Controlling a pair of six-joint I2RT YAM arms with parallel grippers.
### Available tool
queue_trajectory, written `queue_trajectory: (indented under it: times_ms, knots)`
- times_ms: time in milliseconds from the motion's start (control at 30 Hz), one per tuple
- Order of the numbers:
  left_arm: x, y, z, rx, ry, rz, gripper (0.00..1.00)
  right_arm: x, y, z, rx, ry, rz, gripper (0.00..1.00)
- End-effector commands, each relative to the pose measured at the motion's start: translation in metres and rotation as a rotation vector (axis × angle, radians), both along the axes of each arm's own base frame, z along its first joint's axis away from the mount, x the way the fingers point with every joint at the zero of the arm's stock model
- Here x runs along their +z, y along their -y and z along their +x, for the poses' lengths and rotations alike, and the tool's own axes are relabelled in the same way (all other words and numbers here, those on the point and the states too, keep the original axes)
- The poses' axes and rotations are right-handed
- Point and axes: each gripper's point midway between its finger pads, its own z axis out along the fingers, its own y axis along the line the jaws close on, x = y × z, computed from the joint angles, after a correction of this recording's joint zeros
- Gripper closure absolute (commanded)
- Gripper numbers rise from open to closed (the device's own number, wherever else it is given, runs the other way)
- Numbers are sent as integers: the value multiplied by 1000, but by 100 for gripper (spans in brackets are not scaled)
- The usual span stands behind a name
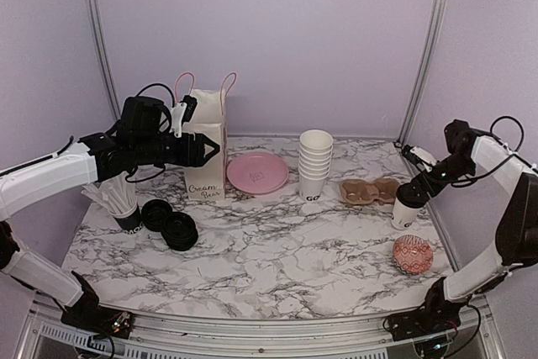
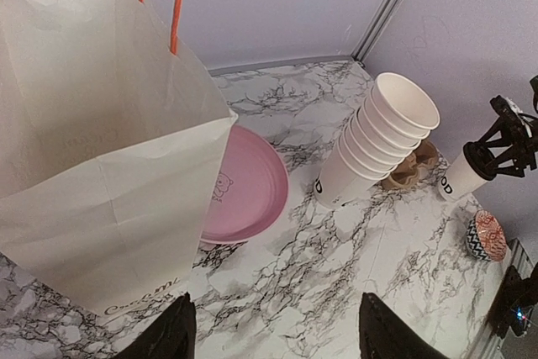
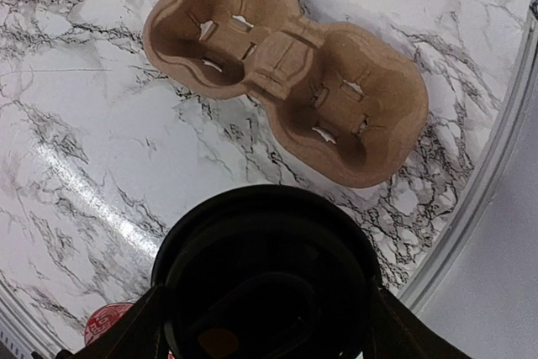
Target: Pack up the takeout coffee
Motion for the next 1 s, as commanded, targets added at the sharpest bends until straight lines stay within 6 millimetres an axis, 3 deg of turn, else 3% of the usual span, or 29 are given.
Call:
queue_trajectory:
  times_ms: [0, 233, 333, 433, 533, 633, 767, 967]
  knots:
    - [17, 0, 1, -5, 27, -30, 34, -9, 15, 9, -58, 10, -43, 28]
    - [19, 0, -1, -8, 28, -34, 34, -19, 16, 11, -85, -9, -30, 22]
    - [19, 0, -2, -11, 28, -35, 34, -18, 14, 8, -95, -25, -18, 5]
    - [21, 0, -2, -14, 31, -38, 33, -1, 12, 9, -106, -4, -1, 1]
    - [23, 0, -3, -18, 35, -41, 34, 31, 3, 15, -100, 59, 55, 1]
    - [23, 2, -4, -29, 35, -40, 34, 66, -27, 25, -39, 135, 149, 1]
    - [23, 6, -7, -58, 25, -49, 34, 93, -81, 41, 109, 195, 226, 2]
    - [26, 8, -11, -80, 28, -59, 36, 134, -159, 73, 278, 326, 270, 23]
